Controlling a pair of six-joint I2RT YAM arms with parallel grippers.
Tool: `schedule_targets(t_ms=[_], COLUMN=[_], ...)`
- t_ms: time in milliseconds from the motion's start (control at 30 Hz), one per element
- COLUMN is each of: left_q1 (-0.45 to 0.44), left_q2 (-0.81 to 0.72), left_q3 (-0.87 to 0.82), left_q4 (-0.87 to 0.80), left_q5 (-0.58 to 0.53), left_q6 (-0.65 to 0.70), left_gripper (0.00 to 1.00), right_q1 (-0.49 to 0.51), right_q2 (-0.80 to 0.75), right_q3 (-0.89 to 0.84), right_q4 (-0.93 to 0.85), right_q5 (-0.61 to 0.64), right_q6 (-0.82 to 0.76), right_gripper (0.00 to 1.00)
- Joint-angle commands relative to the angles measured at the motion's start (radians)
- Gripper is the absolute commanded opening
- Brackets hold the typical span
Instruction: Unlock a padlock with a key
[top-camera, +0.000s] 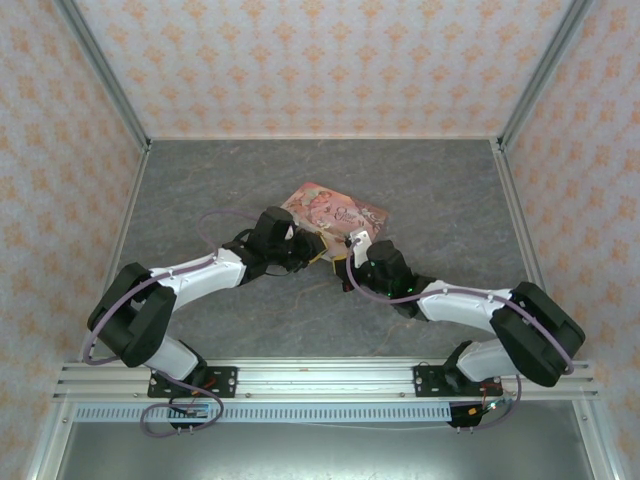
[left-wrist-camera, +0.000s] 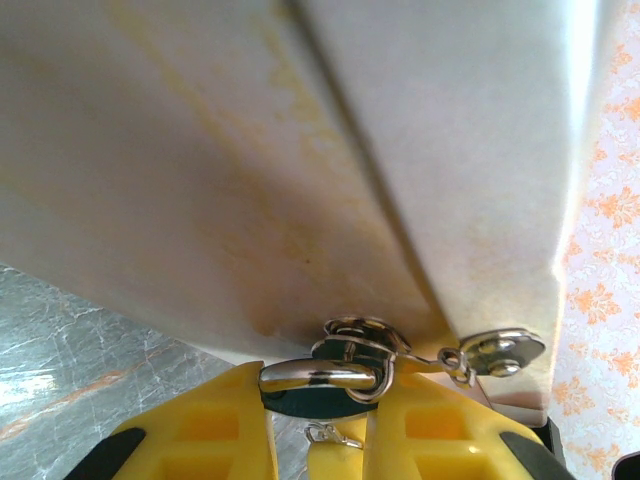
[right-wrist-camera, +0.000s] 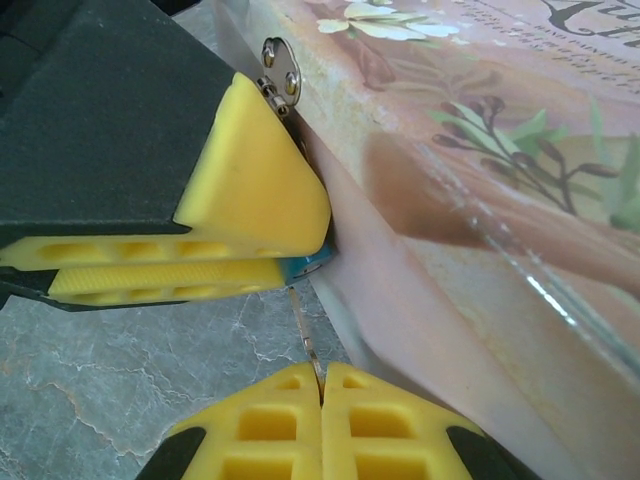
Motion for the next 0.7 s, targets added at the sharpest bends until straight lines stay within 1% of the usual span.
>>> schedule_targets(t_ms=[0,333,667], left_q1=[-0.007,-0.017,-0.018], left_q2=[-0.042,-0.053,-0.055], left_q3=[0.023,0.01,0.011], left_q4=[0.027,0.039,0.029], left_q5=[0.014,0.007,-0.005], left_q6=[-0.024,-0.036,-0.033], left_gripper=[0.11,0.1,0.1], right_q1=[0.004,0.004,0.004], right_q2=[0.007,0.017,-0.027], right_q3=[0.028,0.023,0.005], right_q4=[0.06,0.095,-0.001], right_q5=[-0.006,-0.002,0.036], right_q6=[0.011,0.024,0.007], right_gripper=[0.0,0.0,0.0])
